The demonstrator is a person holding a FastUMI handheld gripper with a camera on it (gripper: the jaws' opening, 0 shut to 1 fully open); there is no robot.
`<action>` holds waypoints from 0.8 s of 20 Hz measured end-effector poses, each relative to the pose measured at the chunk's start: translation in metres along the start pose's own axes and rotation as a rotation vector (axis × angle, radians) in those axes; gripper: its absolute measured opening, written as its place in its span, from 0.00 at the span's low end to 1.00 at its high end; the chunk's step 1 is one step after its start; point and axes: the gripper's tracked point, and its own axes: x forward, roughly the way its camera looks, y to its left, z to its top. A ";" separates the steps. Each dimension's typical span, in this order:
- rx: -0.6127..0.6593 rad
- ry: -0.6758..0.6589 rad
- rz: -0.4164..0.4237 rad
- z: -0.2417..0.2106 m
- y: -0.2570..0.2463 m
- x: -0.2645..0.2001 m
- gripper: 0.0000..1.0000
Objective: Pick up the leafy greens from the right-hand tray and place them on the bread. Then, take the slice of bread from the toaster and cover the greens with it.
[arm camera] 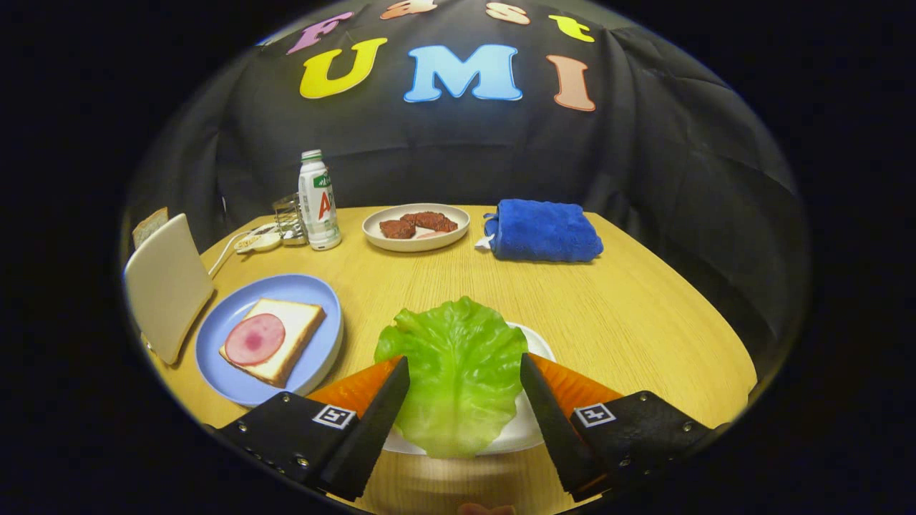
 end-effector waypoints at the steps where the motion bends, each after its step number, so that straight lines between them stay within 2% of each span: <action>1: -0.016 0.037 -0.002 -0.009 -0.001 0.004 0.95; 6: 0.008 0.051 0.059 -0.010 0.008 0.010 0.95; 7: 0.006 0.042 0.055 -0.006 0.009 0.006 0.92; 8: 0.000 0.046 0.050 -0.008 0.010 0.008 0.82; 9: -0.004 0.044 0.047 -0.008 0.011 0.009 0.81; 10: 0.006 0.042 0.083 -0.009 0.017 0.008 0.82; 12: 0.013 0.047 0.069 -0.008 0.015 0.010 0.42; 15: 0.011 0.033 0.058 -0.007 0.017 0.008 0.42; 16: 0.074 0.032 0.046 -0.005 0.011 0.011 0.22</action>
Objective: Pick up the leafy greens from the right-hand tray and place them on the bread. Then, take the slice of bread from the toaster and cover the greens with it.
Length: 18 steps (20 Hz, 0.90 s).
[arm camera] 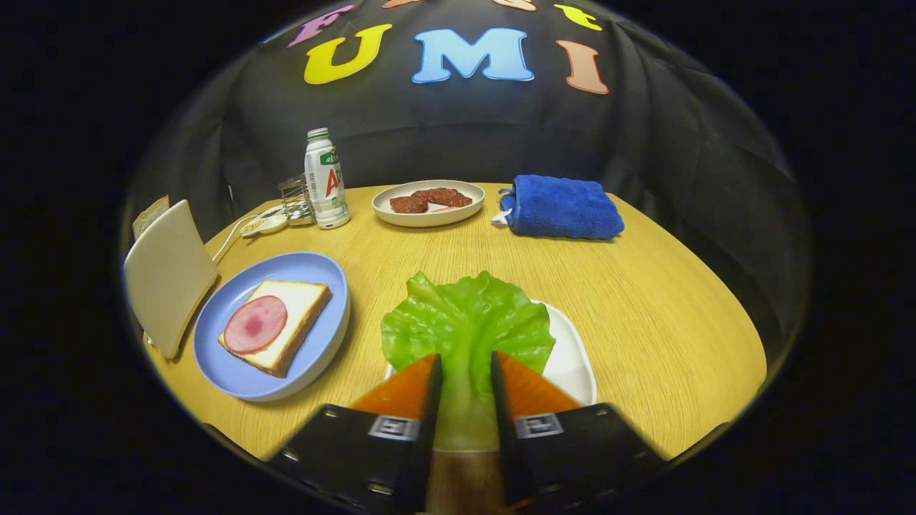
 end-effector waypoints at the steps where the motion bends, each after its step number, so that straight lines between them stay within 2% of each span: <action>1: 0.024 0.004 0.013 0.000 0.000 -0.025 0.02; 2: 0.046 -0.003 0.023 -0.002 0.002 -0.004 0.02; 9: 0.152 -0.171 0.040 0.018 -0.006 -0.024 0.02; 11: 0.198 -0.203 0.070 0.026 0.003 -0.032 0.01; 18: 0.069 -0.390 0.206 0.093 0.084 -0.081 0.01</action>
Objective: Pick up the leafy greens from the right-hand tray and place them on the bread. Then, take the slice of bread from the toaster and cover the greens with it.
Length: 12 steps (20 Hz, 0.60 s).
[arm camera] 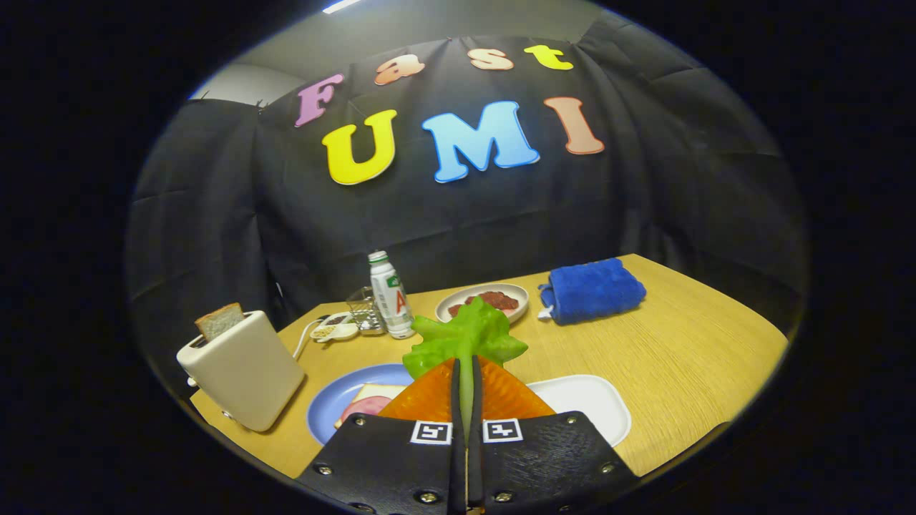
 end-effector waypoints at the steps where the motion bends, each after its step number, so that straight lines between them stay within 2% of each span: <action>1: -0.022 -0.005 0.022 0.001 0.013 0.002 0.01; 5: -0.040 0.047 0.101 -0.025 0.057 0.016 0.01; 12: -0.044 0.199 0.122 -0.080 0.082 0.039 0.01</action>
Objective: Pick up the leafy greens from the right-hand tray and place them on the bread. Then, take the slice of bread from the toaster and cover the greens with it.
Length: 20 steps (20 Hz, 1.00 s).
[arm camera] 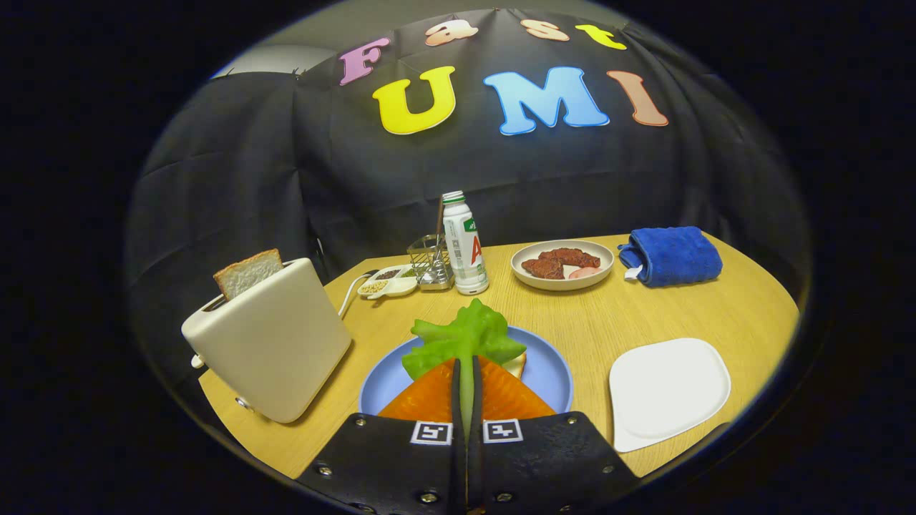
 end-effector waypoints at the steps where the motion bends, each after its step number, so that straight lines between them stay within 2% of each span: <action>1: -0.003 0.015 0.003 -0.005 0.002 0.002 0.01; 5: -0.001 0.072 0.006 -0.021 0.009 0.010 0.01; 6: -0.001 0.080 0.006 -0.024 0.010 0.010 0.07; 7: -0.004 0.079 -0.007 -0.024 0.009 0.011 0.13; 9: -0.008 0.058 -0.016 -0.018 0.010 0.008 0.38; 10: -0.003 0.039 -0.021 -0.013 0.010 0.006 0.53; 16: 0.017 -0.128 0.009 0.043 0.039 -0.010 0.53; 20: 0.013 -0.234 0.107 0.081 0.093 -0.027 0.53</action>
